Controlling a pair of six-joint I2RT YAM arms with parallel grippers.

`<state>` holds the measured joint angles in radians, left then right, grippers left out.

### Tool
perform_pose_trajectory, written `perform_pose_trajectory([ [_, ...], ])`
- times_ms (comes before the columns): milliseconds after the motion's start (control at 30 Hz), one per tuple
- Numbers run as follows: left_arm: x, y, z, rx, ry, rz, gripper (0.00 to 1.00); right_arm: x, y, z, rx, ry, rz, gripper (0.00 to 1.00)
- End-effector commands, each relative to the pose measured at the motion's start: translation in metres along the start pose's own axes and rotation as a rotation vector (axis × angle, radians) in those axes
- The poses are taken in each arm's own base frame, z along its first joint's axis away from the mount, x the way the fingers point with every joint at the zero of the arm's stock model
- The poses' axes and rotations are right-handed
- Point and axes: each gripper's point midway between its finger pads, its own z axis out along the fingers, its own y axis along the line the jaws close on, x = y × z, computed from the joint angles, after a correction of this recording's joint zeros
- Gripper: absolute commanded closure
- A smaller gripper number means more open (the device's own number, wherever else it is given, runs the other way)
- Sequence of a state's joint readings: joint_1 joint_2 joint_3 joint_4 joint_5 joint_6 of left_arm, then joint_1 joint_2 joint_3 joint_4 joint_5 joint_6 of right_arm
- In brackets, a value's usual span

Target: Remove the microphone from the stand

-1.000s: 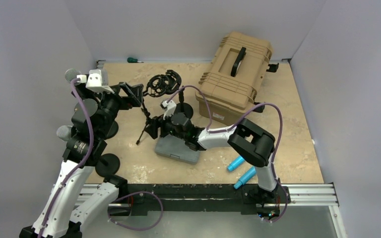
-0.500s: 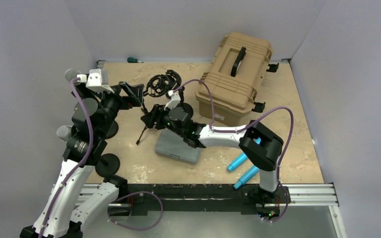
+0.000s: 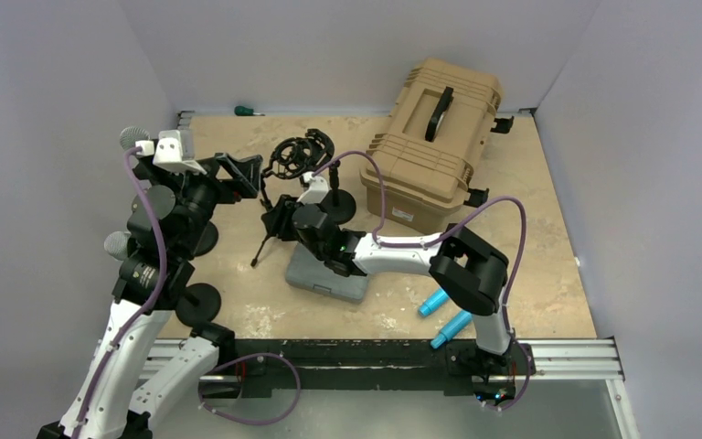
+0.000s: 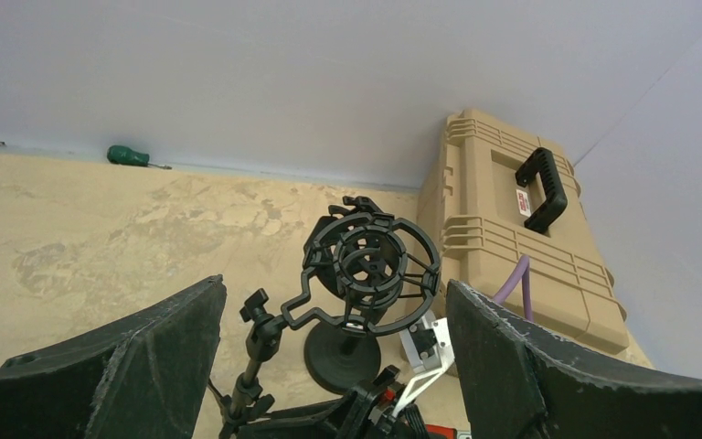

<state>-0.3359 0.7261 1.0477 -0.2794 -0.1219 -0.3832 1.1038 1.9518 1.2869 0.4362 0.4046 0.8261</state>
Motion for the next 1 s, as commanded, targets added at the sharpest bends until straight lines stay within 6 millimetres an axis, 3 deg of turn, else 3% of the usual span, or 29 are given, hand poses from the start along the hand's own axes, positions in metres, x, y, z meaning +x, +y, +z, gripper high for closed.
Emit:
perform_pose_trajectory([
  [0,-0.020,-0.004,-0.005,0.007,-0.052,-0.011,0.12,-0.022,0.008,0.009,0.017,-0.076,0.015,0.55],
  [333,-0.020,-0.003,-0.005,0.006,-0.054,-0.011,0.12,-0.029,0.006,0.014,0.043,-0.113,-0.003,0.68],
  [667,-0.020,-0.003,-0.005,0.006,-0.052,-0.011,0.13,-0.033,0.011,0.014,0.019,-0.128,0.011,0.65],
  [967,-0.020,-0.003,-0.005,0.005,-0.055,-0.009,0.12,-0.037,0.004,0.021,0.039,-0.143,-0.014,0.72],
])
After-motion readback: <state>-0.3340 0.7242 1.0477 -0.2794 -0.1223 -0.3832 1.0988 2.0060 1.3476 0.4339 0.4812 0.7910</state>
